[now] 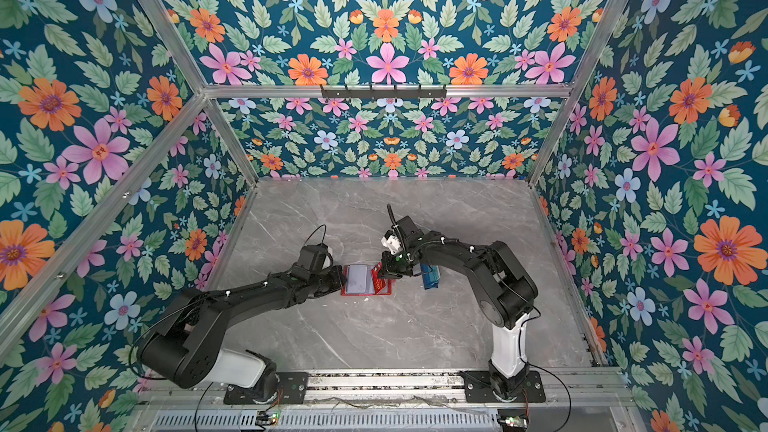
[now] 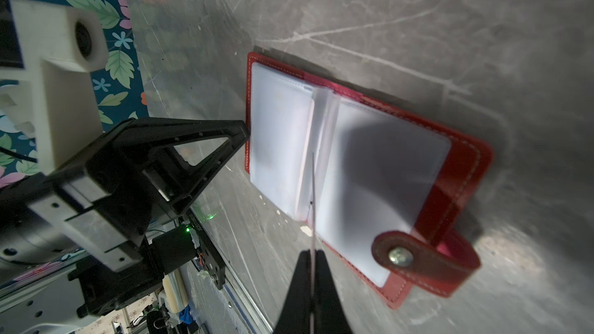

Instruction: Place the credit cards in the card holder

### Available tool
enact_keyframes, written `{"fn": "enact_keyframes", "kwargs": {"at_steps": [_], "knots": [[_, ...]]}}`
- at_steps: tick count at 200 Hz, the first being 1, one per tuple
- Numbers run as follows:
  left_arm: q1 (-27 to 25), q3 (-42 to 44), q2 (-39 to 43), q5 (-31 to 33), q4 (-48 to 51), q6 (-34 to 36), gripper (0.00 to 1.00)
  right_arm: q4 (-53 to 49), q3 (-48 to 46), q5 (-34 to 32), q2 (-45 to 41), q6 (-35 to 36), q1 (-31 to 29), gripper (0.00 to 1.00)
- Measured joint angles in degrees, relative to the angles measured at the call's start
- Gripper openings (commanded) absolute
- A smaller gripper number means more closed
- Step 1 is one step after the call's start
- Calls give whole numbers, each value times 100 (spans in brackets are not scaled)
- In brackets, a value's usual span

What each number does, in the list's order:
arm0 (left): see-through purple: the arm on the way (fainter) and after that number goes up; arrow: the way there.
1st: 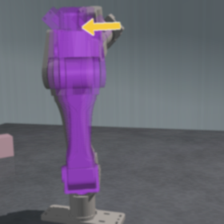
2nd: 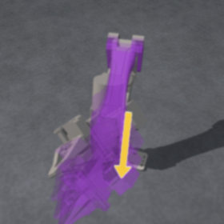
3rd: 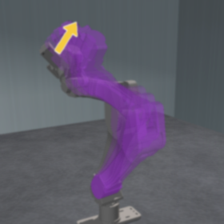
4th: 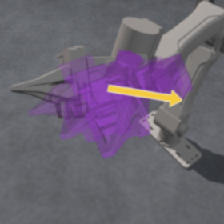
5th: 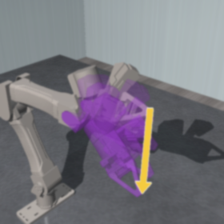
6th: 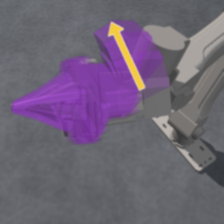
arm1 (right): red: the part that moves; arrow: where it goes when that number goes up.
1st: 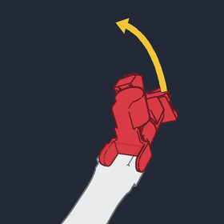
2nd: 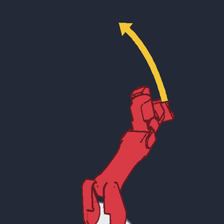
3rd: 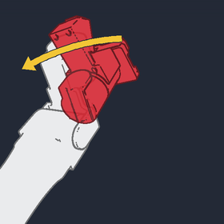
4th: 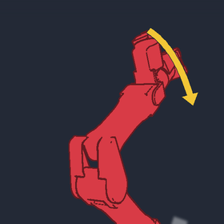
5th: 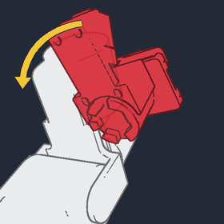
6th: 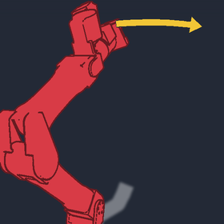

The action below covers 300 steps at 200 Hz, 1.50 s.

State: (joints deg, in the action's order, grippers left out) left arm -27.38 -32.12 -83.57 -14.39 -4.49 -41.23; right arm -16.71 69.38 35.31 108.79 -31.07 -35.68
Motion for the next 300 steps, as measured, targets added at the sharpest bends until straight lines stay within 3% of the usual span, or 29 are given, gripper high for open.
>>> {"fn": "enact_keyframes", "kwargs": {"at_steps": [300], "knots": [[-70,101,-20,212,15,-188,1,483,146,479,527,-146,0,0]]}}
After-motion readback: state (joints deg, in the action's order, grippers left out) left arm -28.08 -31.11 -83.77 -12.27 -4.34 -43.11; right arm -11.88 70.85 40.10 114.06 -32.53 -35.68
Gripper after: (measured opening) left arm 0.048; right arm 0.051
